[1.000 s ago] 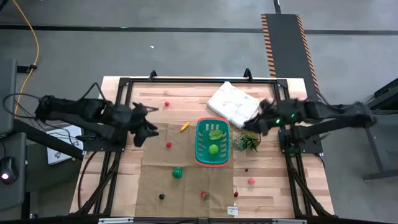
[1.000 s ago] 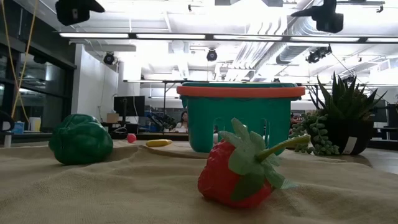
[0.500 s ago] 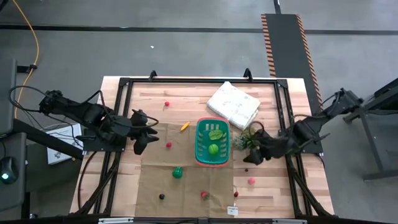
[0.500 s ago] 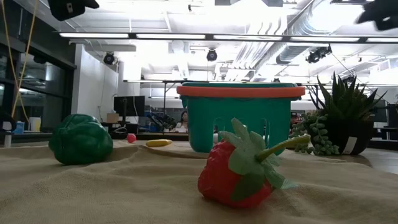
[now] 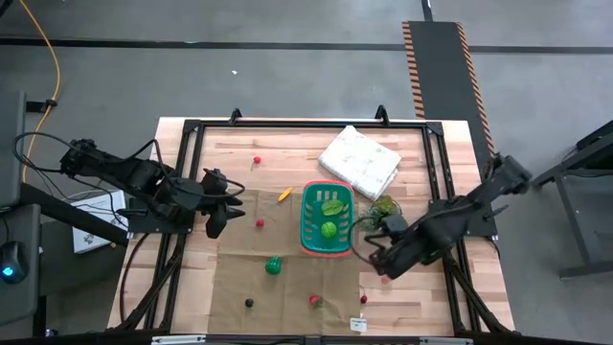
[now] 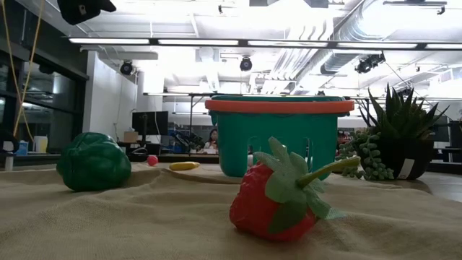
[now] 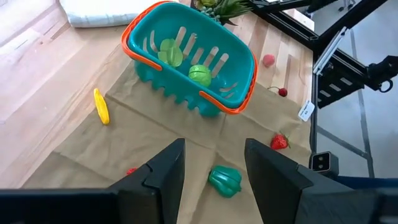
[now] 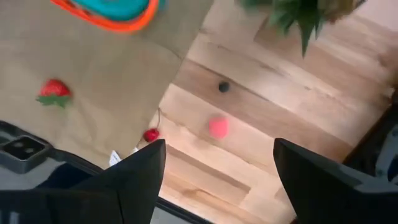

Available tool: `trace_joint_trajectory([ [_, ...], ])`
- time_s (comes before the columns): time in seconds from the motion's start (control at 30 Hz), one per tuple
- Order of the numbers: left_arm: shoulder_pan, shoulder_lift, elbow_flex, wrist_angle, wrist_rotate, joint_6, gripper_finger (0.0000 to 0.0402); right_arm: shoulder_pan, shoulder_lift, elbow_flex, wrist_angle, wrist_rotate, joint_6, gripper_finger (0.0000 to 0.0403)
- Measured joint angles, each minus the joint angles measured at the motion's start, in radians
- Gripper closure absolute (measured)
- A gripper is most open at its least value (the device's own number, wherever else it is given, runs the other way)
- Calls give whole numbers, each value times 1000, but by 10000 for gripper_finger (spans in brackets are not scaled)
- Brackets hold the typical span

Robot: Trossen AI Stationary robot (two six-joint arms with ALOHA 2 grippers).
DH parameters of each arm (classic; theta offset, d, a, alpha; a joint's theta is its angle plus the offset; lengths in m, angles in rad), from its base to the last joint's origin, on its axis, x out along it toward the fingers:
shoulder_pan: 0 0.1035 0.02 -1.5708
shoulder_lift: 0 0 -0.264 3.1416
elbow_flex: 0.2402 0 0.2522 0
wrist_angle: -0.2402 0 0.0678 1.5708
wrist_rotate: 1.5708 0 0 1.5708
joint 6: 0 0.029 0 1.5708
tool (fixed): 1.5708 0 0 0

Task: Pick and placing Produce into tupperware
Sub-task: Put the pink peach into the blue basket

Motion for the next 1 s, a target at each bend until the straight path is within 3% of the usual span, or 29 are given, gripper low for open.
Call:
trace_joint_trajectory([
  [0.33,0,0,0,-1,-9,37,247,69,111,9,107,-10,84,114],
  [0.6,0,0,0,-10,-8,33,247,122,111,-93,142,-59,184,114],
  [1.0,0,0,0,-8,-8,-26,247,111,105,-304,374,-115,113,114],
])
